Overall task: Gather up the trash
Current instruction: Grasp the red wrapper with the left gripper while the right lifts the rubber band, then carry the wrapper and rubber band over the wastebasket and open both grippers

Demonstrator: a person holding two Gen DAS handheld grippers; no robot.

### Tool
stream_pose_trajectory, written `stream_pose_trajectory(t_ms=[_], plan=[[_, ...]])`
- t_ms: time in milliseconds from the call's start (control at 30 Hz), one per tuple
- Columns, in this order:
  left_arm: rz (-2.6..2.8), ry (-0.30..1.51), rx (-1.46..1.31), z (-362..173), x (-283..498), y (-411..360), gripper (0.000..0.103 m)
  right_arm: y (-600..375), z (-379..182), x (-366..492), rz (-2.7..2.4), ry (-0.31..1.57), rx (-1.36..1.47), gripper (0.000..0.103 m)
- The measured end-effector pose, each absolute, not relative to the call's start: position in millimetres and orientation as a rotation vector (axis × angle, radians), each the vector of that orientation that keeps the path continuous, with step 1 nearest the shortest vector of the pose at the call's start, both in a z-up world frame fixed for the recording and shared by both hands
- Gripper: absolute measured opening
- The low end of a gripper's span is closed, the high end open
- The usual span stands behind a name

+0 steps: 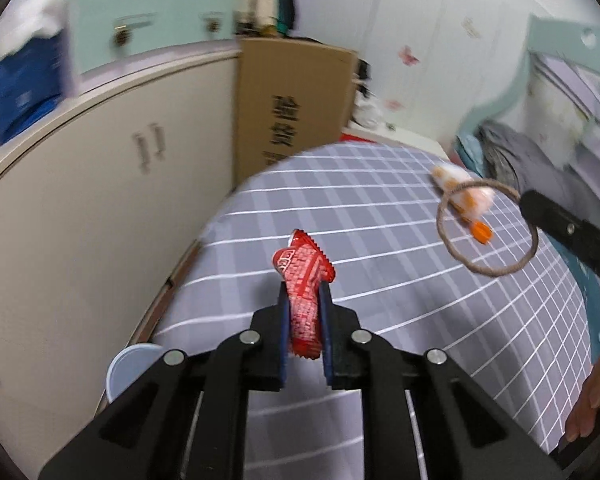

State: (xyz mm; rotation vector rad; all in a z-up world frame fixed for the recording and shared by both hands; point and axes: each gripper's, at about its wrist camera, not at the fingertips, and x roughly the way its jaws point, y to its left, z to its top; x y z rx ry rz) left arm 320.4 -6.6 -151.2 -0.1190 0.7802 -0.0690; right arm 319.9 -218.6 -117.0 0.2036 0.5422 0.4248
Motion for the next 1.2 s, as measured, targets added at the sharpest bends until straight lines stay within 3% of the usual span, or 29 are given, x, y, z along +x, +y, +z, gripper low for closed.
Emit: stream_pose_trajectory(t_ms=[500,1200], plan=[[0.209,0.829,-0.347,-212.1,239.0,177.0,0.013,-5.4,-157.3,283.7,0.726,0.675,0.077,0.003],[0.345,1.032,-0.541,-358.6,256.2,300.5,0.013,163.1,-333.2,339.1,0.731,0.938,-0.023,0.005]])
